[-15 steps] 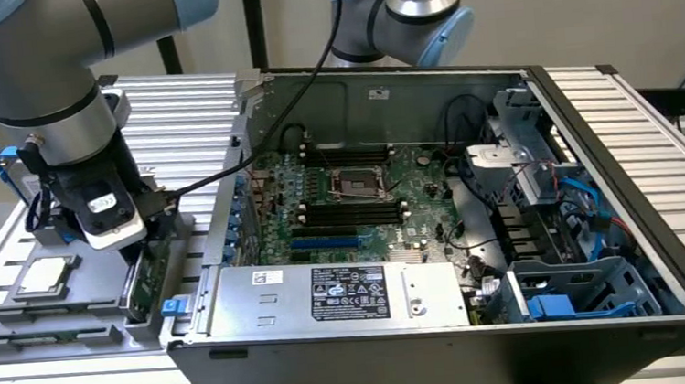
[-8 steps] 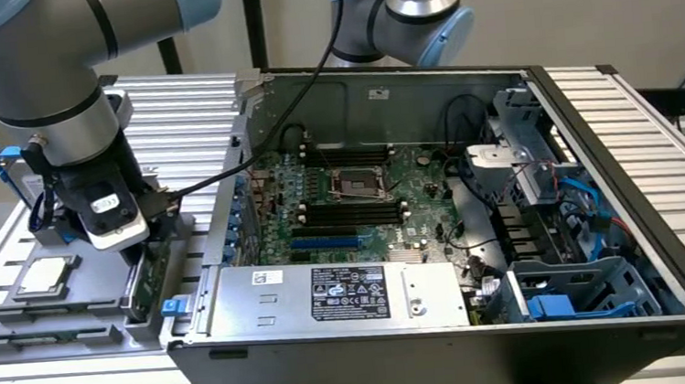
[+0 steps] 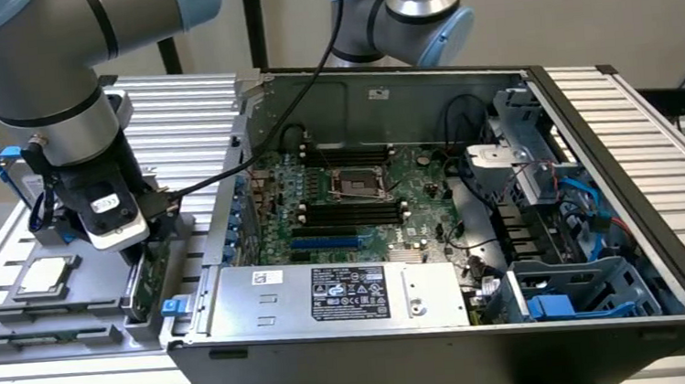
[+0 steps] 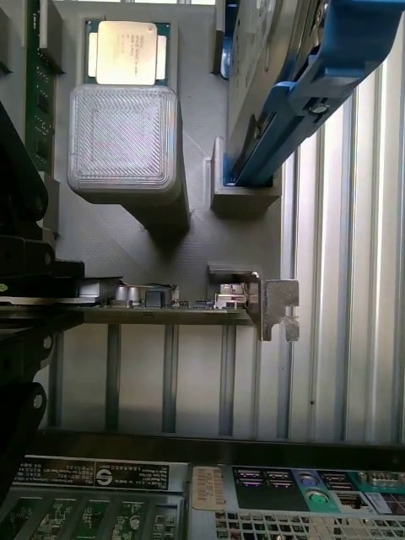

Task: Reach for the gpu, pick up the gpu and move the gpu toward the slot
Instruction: 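Pick up the gpu and move the gpu toward the slot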

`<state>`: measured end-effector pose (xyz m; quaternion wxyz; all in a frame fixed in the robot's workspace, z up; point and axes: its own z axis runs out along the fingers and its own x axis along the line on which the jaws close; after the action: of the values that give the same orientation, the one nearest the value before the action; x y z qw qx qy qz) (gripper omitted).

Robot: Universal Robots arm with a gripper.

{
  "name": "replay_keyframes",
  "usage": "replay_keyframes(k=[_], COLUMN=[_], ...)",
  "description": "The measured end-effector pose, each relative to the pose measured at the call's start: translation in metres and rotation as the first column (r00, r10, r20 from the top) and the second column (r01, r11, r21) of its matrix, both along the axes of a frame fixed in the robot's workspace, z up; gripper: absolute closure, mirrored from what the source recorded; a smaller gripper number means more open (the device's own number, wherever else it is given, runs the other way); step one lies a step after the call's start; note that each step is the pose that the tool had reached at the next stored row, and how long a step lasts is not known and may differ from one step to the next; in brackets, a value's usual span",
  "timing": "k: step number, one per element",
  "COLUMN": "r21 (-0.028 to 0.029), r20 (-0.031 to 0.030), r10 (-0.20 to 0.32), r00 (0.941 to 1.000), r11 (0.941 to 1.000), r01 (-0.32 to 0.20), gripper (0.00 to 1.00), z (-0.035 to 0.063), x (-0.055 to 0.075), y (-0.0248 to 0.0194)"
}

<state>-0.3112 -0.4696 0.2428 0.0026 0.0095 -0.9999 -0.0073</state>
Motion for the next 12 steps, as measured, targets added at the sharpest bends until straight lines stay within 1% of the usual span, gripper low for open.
replay_keyframes(k=[12], r21=[0.0002], r20=[0.0], r10=[0.003], r00=[1.0], r11=[1.0], r01=[-0.003], gripper=[0.74], z=[0.0], x=[0.0], y=[0.0])
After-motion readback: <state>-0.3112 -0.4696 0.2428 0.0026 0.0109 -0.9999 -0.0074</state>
